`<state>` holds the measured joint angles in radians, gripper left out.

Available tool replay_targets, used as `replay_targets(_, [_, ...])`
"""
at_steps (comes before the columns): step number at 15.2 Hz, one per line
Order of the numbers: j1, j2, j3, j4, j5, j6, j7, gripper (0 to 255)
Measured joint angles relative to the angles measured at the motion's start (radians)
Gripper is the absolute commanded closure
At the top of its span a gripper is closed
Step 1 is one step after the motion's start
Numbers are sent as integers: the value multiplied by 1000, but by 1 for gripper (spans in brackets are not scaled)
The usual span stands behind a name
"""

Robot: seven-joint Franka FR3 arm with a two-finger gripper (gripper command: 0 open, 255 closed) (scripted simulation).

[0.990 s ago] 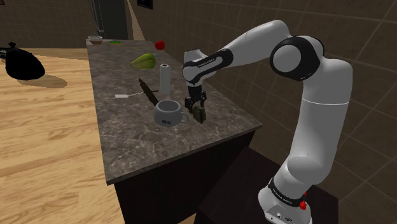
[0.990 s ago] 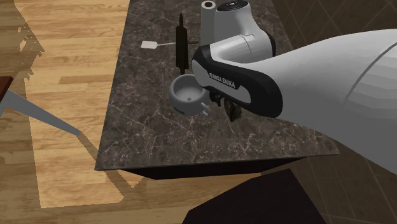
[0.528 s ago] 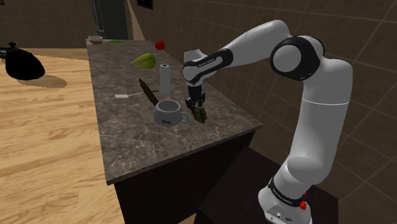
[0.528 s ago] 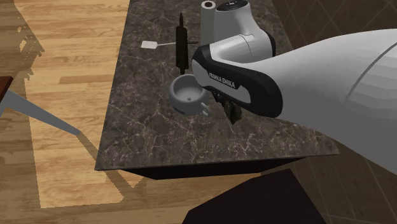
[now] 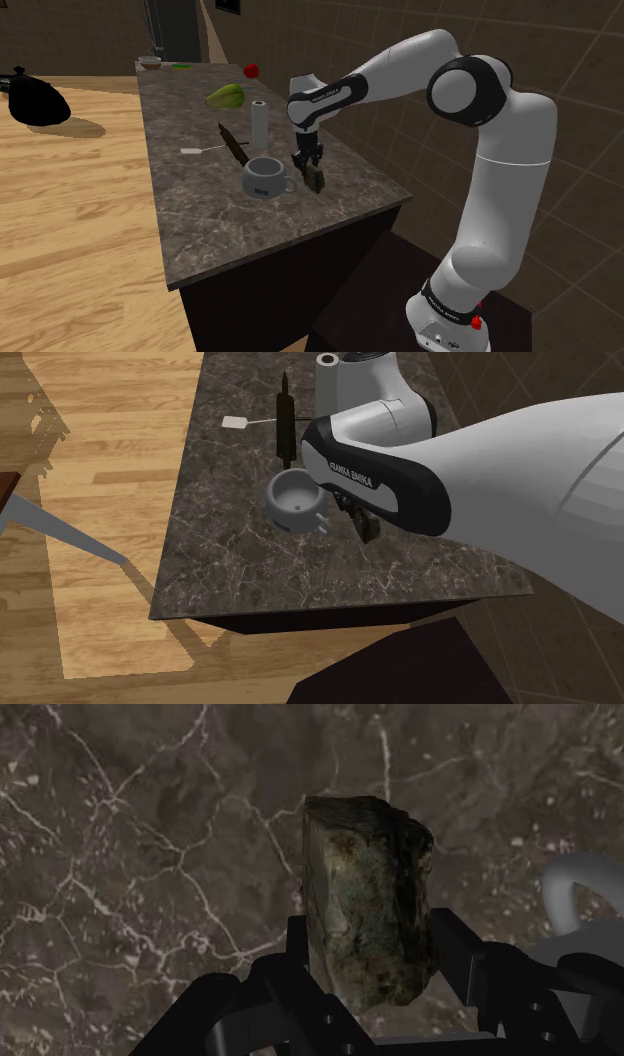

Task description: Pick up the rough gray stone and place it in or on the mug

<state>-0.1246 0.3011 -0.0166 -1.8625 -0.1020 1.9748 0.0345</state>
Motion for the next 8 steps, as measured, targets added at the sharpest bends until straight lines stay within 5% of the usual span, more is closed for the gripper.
replay_targets(8, [1, -42, 0, 49, 3, -91, -8, 255])
